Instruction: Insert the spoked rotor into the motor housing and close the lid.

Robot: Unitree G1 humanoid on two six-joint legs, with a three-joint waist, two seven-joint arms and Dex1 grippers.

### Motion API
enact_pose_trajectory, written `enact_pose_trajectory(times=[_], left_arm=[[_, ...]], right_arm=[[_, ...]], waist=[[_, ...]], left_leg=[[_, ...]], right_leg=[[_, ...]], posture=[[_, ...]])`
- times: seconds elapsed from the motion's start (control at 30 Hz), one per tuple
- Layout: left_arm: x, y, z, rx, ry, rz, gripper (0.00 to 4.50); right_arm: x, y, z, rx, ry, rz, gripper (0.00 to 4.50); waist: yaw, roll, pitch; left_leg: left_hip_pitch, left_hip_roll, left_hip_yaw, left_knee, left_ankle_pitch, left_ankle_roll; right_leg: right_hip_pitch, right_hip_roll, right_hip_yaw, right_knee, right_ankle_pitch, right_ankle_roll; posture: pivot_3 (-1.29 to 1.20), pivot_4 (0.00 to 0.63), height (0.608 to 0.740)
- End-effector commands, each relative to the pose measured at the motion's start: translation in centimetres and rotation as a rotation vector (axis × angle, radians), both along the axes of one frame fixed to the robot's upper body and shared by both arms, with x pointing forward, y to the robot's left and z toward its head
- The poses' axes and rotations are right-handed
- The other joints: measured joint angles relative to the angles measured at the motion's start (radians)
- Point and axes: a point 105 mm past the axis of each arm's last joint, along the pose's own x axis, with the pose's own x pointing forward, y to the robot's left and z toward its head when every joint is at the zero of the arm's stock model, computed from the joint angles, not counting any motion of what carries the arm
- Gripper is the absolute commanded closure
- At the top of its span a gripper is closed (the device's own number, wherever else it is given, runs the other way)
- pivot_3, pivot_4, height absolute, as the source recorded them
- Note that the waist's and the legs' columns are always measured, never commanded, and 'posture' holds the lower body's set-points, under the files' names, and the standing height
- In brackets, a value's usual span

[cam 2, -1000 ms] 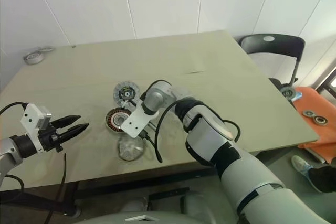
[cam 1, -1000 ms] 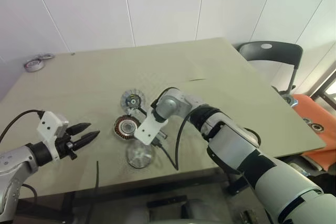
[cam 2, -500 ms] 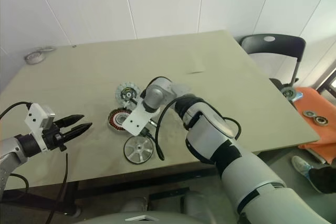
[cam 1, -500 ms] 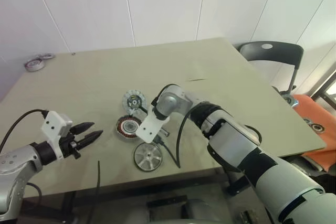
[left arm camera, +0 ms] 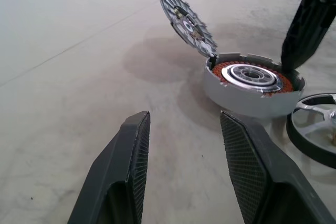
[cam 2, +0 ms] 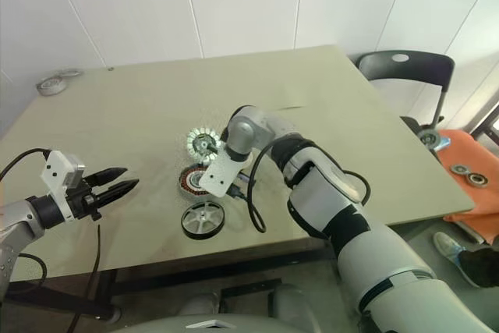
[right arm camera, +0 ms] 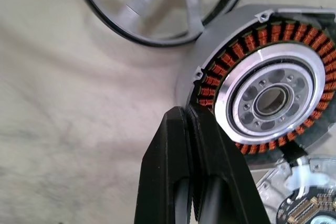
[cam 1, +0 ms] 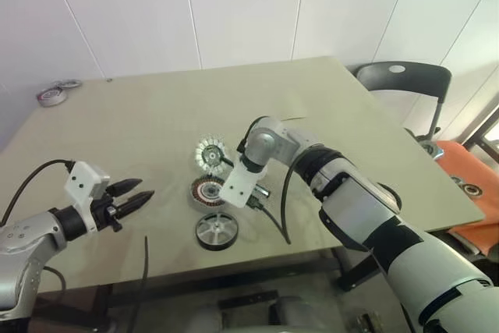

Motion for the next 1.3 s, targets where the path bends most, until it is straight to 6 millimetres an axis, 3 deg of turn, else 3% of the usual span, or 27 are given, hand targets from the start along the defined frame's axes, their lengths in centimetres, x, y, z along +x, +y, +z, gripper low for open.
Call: enact_pose_trajectory(times=[0.03, 0.37, 0.53, 0.8, 0.9, 1.0, 1.3], left_arm=[[0.4, -0.1, 0.9, 0.021, -0.045, -0.017, 2.24], [0.7, -0.4, 0.8, 0.02, -0.044, -0.033, 2.24], [0.8, -0.4, 0.9, 0.022, -0.045, -0.036, 2.24], [0.7, -0.3, 0.9, 0.023, -0.046, -0.028, 2.24], [0.6, -0.2, 0.9, 0.022, -0.047, -0.024, 2.24], [0.6, -0.2, 0.9, 0.023, -0.047, -0.022, 2.24], [0.6, -0.1, 1.0, 0.019, -0.048, -0.023, 2.24]], right_arm=[[-0.5, 0.8, 1.7, 0.047, 0.031, 0.018, 4.47], [-1.2, 1.2, 2.3, 0.068, 0.071, -0.016, 4.47], [-0.6, 2.7, 2.3, 0.159, 0.011, -0.038, 4.47], [-0.3, 2.4, 1.6, 0.129, -0.02, -0.028, 4.47], [-0.3, 2.3, 1.5, 0.131, -0.016, -0.023, 3.83], [-0.3, 2.8, 1.6, 0.155, -0.002, -0.053, 2.87], [0.1, 2.3, 2.8, 0.134, 0.016, -0.073, 2.87]], waist=[[0.0, 0.0, 0.0], [0.0, 0.0, 0.0], [0.0, 0.0, 0.0], [0.001, 0.0, 0.0], [0.0, 0.0, 0.0], [0.0, 0.0, 0.0], [0.0, 0.0, 0.0]], left_leg=[[0.0, 0.0, 0.0, 0.0, 0.0, 0.0], [0.0, 0.0, 0.0, 0.0, 0.0, 0.0], [0.0, 0.0, 0.0, 0.0, 0.0, 0.0], [-0.001, 0.0, 0.0, 0.0, 0.0, 0.0], [-0.001, 0.0, 0.0, 0.0, 0.0, 0.0], [0.0, 0.0, 0.0, 0.0, 0.0, 0.0], [0.0, 0.0, 0.0, 0.0, 0.0, 0.0]], right_leg=[[0.0, 0.0, 0.0, 0.0, 0.0, 0.0], [0.0, 0.0, 0.0, 0.0, 0.0, 0.0], [-0.001, 0.0, 0.0, 0.0, 0.0, 0.0], [-0.001, 0.0, 0.0, 0.0, 0.0, 0.0], [-0.001, 0.0, 0.0, 0.0, 0.0, 0.0], [-0.001, 0.0, 0.0, 0.0, 0.0, 0.0], [-0.001, 0.0, 0.0, 0.0, 0.0, 0.0]], posture=[[0.0, 0.0, 0.74], [0.0, 0.0, 0.74], [0.0, 0.0, 0.74], [0.0, 0.0, 0.74], [0.0, 0.0, 0.74], [0.0, 0.0, 0.74], [0.0, 0.0, 0.74]])
